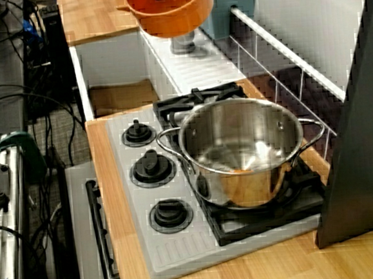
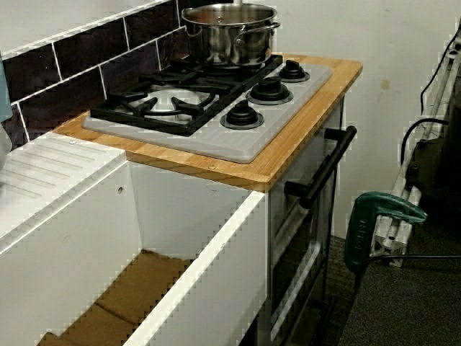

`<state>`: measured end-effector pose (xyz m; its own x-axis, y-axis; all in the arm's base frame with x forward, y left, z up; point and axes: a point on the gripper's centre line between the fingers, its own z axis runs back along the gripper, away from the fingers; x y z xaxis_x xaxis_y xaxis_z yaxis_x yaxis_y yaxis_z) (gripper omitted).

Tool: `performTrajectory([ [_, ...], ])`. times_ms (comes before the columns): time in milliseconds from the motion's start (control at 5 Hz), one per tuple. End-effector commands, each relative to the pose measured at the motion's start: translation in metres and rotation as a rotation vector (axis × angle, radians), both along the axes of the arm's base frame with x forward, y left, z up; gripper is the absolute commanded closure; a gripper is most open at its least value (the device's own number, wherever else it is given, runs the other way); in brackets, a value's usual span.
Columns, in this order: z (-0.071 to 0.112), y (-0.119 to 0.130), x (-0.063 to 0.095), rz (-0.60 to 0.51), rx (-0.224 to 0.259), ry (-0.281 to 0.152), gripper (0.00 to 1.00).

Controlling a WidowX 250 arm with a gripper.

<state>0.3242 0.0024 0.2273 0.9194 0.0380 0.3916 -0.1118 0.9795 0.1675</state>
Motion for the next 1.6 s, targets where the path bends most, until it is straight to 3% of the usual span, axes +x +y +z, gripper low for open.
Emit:
performTrajectory([
  [0,0.012,0.017,0.003,0.185,-0.071,0.009,1.0],
  [200,0.011,0.026,0.005,0.296,-0.117,0.04,1.0],
  [400,0.003,0.037,0.005,0.48,-0.203,0.117,1.0],
  [600,0.0,0.044,0.005,0.548,-0.252,0.143,1.0],
  [1000,-0.001,0.057,0.003,0.681,-0.342,0.175,1.0],
  [1400,-0.007,0.069,-0.004,0.87,-0.417,0.168,1.0],
])
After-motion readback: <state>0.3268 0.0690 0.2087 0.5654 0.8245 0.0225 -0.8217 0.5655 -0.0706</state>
